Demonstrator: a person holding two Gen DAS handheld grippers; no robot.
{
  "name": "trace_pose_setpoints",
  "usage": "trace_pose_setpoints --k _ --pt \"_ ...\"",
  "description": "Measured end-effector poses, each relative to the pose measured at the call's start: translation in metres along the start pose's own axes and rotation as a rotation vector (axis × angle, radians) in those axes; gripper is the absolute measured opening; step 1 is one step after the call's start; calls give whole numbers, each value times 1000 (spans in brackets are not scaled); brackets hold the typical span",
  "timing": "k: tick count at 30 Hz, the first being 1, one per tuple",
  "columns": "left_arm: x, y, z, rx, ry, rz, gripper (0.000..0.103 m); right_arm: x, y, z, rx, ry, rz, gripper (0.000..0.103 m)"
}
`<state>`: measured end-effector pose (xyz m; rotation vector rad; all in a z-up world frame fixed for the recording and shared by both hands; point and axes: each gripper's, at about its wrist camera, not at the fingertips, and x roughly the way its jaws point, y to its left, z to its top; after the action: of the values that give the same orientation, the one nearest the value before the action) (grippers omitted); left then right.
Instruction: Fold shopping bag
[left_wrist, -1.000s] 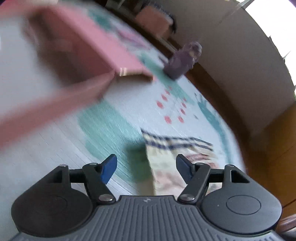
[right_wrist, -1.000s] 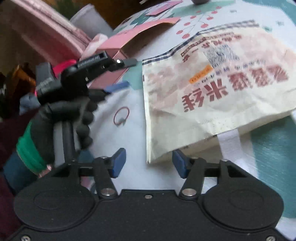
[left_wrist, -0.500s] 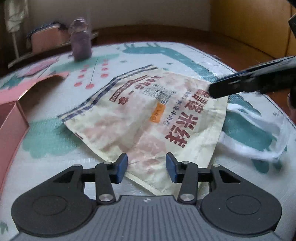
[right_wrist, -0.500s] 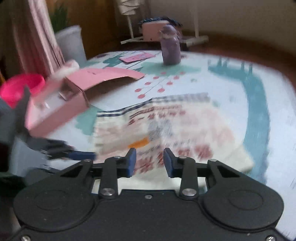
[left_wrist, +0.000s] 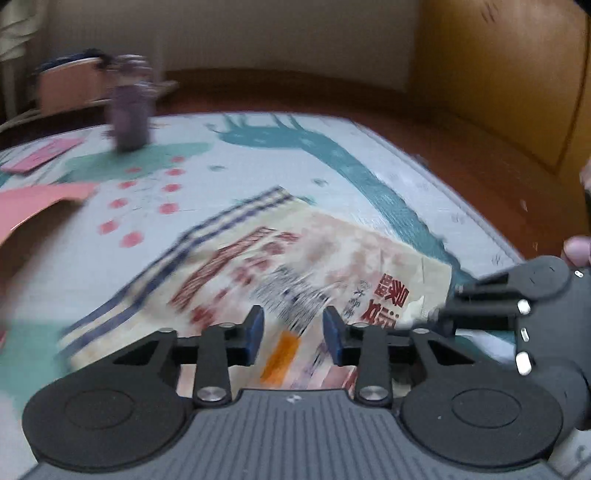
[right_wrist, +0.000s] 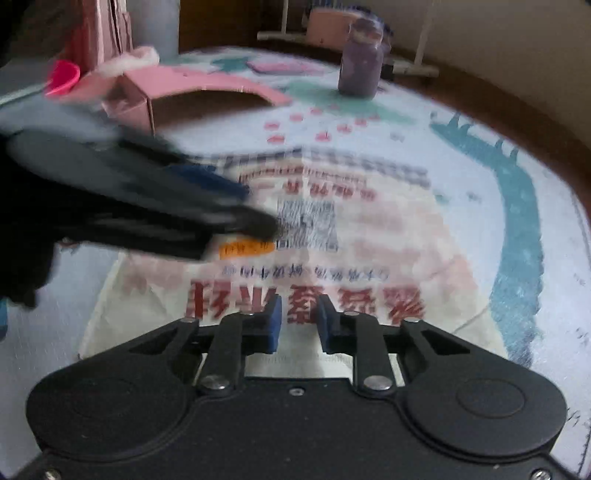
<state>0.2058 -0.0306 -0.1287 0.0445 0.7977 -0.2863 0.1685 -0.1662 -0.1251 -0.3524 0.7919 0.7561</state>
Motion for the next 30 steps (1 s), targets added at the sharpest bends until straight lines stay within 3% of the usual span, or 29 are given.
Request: trace_pose_setpoints --k 4,11,14,20,22,23,25,26,28,30 --pt "24 9 8 103 18 45 29 5 0 0 32 1 14 17" --pt "42 70 30 97 38 114 30 9 -5 -1 84 -2 38 17" --pt "47 74 37 95 44 118 31 10 -6 -2 90 -7 39 17" --pt "44 57 43 105 57 216 30 5 0 -6 84 -4 25 17" --pt "27 48 38 108 -3 202 30 4 0 -8 83 -4 23 18" --pt "16 38 30 99 -37 133 30 3 0 -8 84 -2 25 17" --pt "11 24 17 112 -29 77 30 3 -1 -7 90 9 37 17" --pt "12 13 1 151 -11 79 29 2 -4 -7 93 13 43 17" --pt "6 13 -13 115 -24 79 29 1 -14 -7 104 22 53 14" --pt "-4 22 -23 58 -27 67 29 1 -41 -8 169 19 -49 14"
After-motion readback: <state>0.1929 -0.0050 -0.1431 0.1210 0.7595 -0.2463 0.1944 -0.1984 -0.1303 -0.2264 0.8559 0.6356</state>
